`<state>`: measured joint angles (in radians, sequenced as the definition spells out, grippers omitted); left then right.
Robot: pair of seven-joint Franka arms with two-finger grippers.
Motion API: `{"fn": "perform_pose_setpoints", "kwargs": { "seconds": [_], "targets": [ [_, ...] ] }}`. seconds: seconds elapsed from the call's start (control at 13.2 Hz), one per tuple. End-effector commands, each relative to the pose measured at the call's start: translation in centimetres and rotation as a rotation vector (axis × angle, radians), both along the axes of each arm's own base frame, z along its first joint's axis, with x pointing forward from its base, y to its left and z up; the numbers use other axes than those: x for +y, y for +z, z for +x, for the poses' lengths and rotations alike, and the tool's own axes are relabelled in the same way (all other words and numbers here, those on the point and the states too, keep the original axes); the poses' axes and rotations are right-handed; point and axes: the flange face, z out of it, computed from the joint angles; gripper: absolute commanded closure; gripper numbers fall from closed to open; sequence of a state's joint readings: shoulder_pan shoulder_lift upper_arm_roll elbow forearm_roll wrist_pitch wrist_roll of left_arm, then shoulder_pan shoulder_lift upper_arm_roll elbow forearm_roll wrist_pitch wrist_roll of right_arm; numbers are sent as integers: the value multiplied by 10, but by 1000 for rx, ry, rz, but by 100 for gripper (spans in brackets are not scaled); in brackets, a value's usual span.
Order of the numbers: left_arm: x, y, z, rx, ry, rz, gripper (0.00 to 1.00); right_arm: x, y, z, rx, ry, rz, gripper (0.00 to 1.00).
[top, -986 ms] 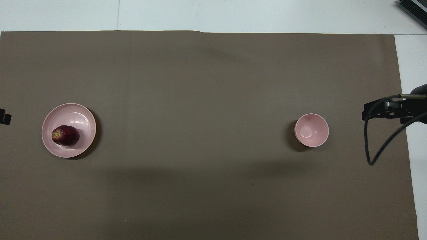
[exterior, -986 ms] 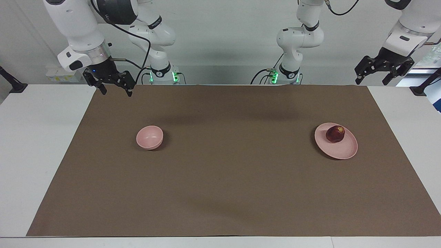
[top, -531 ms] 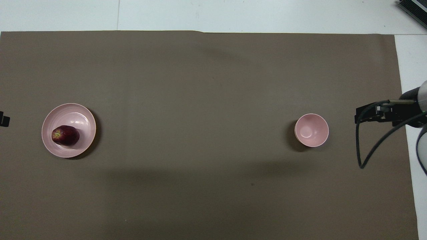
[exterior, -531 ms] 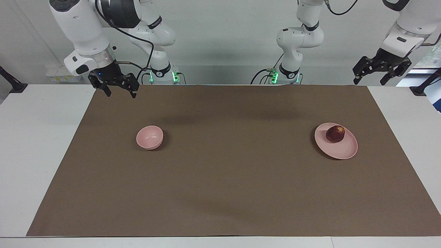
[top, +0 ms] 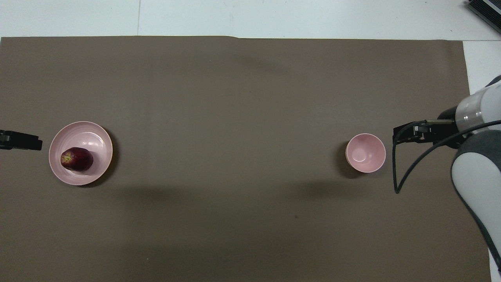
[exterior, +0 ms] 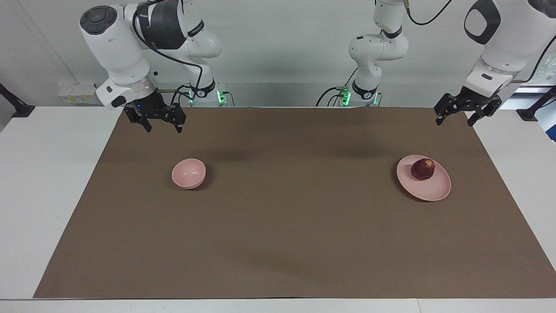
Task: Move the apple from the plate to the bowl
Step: 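Reach the left gripper to the apple on the pink plate, then grasp the apple with the left gripper while the right gripper moves inward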
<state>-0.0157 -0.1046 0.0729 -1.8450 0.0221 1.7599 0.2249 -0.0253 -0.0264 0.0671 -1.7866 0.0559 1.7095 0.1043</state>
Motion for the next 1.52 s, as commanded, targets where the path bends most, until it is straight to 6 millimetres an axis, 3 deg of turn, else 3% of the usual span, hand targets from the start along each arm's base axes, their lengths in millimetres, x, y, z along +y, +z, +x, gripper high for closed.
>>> {"fn": "perform_pose_setpoints", "kwargs": {
  "seconds": [0.0, 0.3, 0.83, 1.06, 1.44],
  "targets": [
    [14, -28, -14, -4, -105, -3, 0, 12, -25, 5, 12, 4, 32, 0],
    [25, -51, -15, 28, -227, -5, 0, 43, -85, 14, 18, -44, 26, 0],
    [28, -104, -8, -34, -423, 18, 0, 115, -138, 9, 100, -259, 45, 0],
    [28, -151, 6, -6, -437, 15, 0, 135, -164, 6, 134, -374, 116, 0],
    [35, -195, 2, 5, -495, 16, 0, 172, -190, 6, 221, -563, 256, 0]
  ]
}}
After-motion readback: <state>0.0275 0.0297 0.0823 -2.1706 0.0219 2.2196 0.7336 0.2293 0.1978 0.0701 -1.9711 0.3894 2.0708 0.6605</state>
